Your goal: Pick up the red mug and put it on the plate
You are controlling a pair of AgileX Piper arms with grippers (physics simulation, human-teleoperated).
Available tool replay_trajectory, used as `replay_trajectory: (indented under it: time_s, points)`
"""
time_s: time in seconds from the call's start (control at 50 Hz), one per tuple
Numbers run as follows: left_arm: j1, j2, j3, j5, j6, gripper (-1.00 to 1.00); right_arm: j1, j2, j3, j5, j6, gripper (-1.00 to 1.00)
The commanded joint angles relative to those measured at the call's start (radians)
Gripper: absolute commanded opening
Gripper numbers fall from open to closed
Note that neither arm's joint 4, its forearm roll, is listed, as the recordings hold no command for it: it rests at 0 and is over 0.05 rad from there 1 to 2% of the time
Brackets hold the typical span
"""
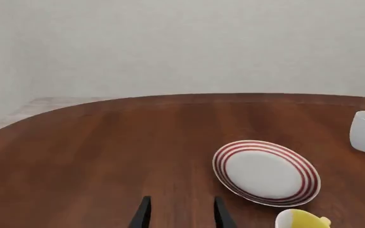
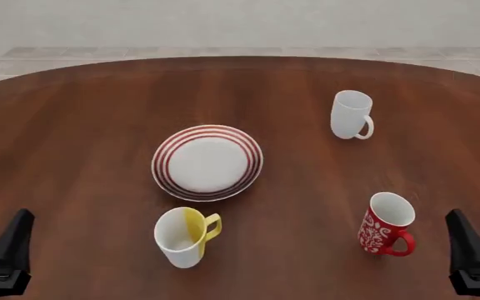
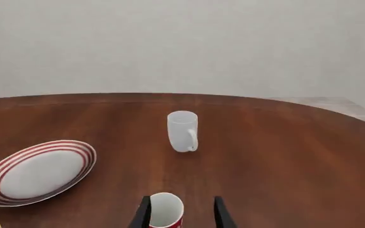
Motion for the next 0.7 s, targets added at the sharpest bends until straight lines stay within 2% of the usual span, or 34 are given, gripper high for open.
replay_trajectory:
  time_s: [0.02, 0.5, 0.52, 0.54, 0.7]
  points:
    - [0.000, 0.012, -0.004, -0.002, 0.005, 1.00, -0.004, 0.006, -0.001, 0.003, 0.007, 1.00]
    - [-0.013, 0.036, -0.002, -0.015, 0.016, 1.00, 0.001, 0.077, 0.001, -0.058, 0.005, 1.00]
    - [-0.013, 0.035, -0.002, -0.014, 0.017, 1.00, 0.005, 0.083, 0.001, -0.063, -0.004, 1.00]
    - [-0.013, 0.032, -0.002, -0.010, 0.018, 1.00, 0.016, 0.083, -0.004, -0.073, -0.043, 1.00]
    - [-0.008, 0.035, 0.000, -0.007, 0.017, 1.00, 0.039, 0.069, -0.052, -0.030, -0.072, 1.00]
